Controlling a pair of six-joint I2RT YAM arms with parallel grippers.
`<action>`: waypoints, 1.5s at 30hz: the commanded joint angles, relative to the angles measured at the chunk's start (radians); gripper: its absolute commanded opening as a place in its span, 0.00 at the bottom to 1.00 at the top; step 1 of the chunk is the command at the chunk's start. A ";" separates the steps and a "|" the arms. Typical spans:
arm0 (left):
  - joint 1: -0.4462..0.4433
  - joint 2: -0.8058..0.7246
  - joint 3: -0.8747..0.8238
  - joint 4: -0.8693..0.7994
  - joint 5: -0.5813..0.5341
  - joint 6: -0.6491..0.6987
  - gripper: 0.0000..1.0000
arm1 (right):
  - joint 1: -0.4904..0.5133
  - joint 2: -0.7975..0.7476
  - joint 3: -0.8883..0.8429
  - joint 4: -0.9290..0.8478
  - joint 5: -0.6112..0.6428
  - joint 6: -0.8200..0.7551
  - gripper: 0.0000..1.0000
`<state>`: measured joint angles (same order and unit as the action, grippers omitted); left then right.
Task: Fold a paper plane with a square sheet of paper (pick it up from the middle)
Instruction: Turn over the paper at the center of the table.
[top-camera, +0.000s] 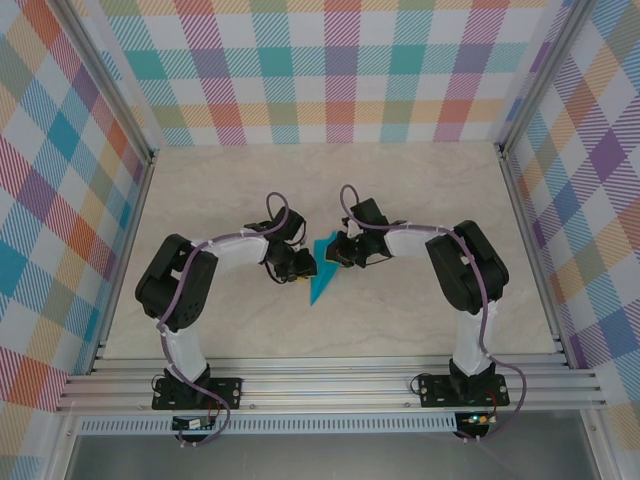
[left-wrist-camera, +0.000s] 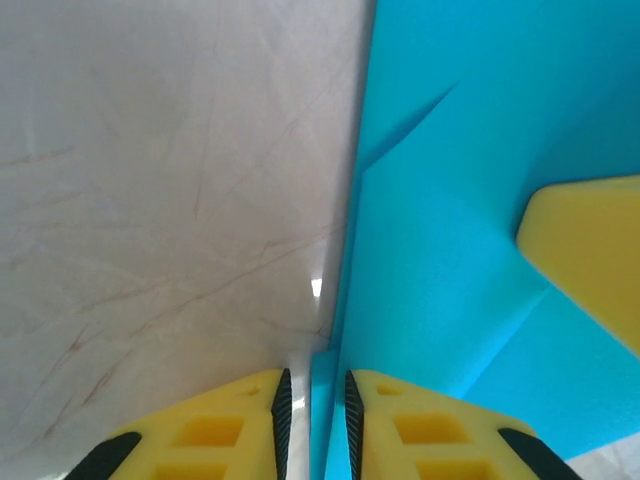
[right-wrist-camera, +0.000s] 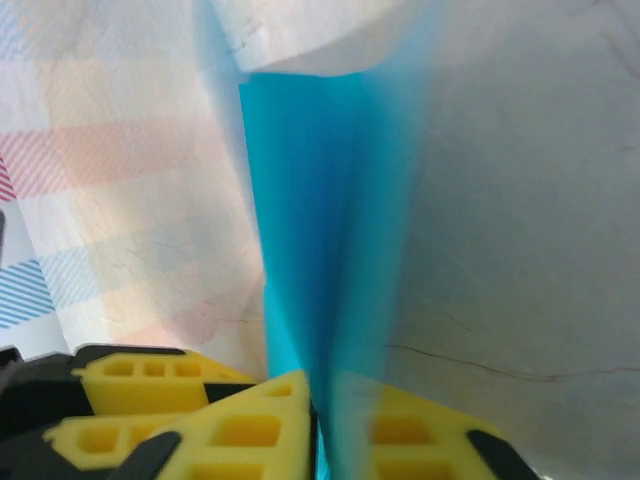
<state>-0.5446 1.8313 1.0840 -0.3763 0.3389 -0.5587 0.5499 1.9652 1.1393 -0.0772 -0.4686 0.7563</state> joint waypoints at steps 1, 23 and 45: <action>0.000 -0.112 -0.046 0.049 -0.036 -0.031 0.26 | 0.004 -0.029 0.054 -0.081 -0.006 -0.093 0.06; 0.044 -0.636 -0.327 -0.073 -0.498 -0.180 0.36 | 0.156 0.083 0.618 -1.168 0.985 -0.431 0.04; 0.048 -0.756 -0.351 -0.098 -0.478 -0.196 0.46 | 0.241 -0.020 0.555 -0.740 0.342 -0.339 0.74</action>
<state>-0.5114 1.0843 0.7483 -0.4725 -0.1738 -0.7628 0.8566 2.1181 1.8282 -1.0134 0.0650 0.4072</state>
